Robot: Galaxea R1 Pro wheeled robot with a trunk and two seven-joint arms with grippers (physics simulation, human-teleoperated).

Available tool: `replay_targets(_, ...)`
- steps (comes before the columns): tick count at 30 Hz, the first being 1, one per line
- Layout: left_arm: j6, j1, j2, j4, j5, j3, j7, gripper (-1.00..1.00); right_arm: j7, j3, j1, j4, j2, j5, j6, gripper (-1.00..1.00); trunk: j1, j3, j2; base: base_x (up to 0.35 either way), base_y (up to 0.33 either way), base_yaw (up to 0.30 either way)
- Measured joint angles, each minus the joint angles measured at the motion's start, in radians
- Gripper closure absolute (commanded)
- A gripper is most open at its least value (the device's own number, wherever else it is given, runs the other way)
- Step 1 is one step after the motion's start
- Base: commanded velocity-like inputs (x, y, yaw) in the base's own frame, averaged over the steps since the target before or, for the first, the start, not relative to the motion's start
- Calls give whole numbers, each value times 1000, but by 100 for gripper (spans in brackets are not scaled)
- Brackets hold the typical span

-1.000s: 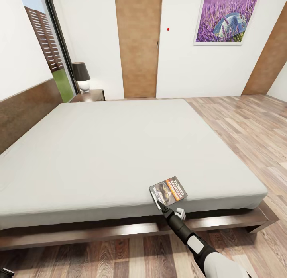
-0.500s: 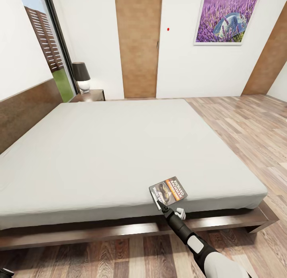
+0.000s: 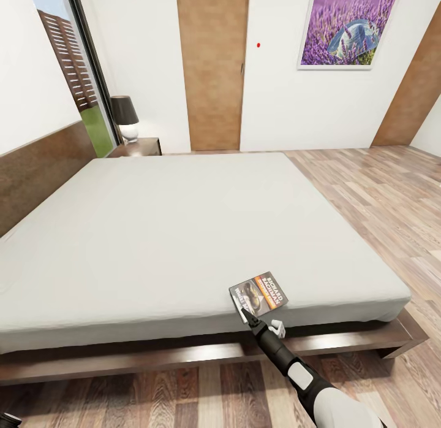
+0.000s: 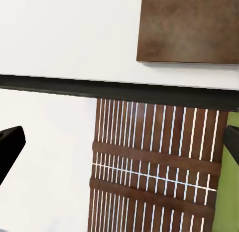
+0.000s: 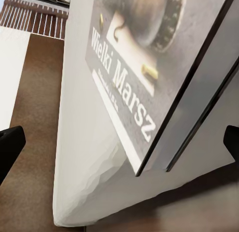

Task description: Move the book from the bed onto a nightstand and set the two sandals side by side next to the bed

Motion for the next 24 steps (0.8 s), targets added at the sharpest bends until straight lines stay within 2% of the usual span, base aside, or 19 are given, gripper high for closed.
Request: replay_targets(24, 0, 0, -1, -1, 0, 0, 0, -100, -1, 0, -1, 0, 0, 0, -1, -100, 0, 0, 0, 0, 0, 0)
